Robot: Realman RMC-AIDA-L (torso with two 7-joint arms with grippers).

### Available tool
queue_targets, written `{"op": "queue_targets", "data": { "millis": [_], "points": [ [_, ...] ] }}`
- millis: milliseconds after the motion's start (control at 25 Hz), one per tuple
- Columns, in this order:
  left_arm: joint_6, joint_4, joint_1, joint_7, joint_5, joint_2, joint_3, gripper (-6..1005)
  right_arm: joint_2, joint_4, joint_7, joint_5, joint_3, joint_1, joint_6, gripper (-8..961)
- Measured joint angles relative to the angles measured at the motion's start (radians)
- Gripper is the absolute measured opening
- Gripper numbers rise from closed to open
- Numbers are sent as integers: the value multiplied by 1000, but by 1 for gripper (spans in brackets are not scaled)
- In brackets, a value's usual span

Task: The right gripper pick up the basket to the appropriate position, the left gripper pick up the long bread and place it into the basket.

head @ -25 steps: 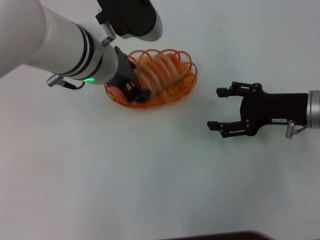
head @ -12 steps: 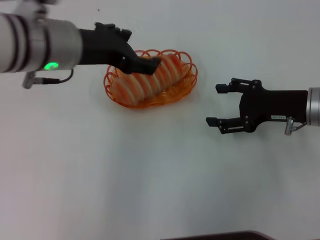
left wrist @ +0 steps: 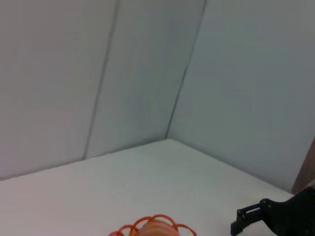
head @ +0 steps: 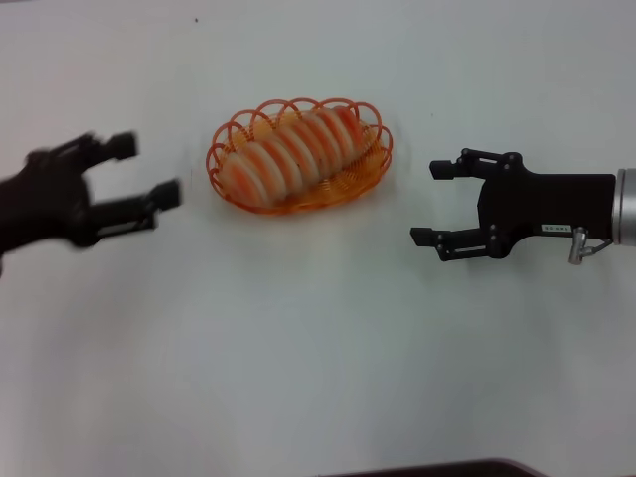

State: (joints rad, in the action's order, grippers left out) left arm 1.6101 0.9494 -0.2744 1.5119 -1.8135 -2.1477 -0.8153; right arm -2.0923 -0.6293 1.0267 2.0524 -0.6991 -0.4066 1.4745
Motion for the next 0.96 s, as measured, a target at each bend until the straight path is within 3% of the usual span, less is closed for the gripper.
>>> {"op": "queue_targets", "data": {
  "millis": [80, 240, 480, 960],
  "points": [
    [49, -123, 22, -135, 0, 23, 81, 934, 0, 0, -1, -3, 0, 0, 0, 931],
    [45, -241, 56, -255, -44, 53, 102, 934, 0, -1, -4, -10, 0, 1, -2, 931],
    [9, -268, 70, -277, -126, 50, 115, 934, 0, -2, -6, -11, 0, 0, -6, 931],
    [19, -266, 75, -282, -129, 54, 119, 934, 0, 6, -7, -11, 0, 1, -12, 930]
  ]
}}
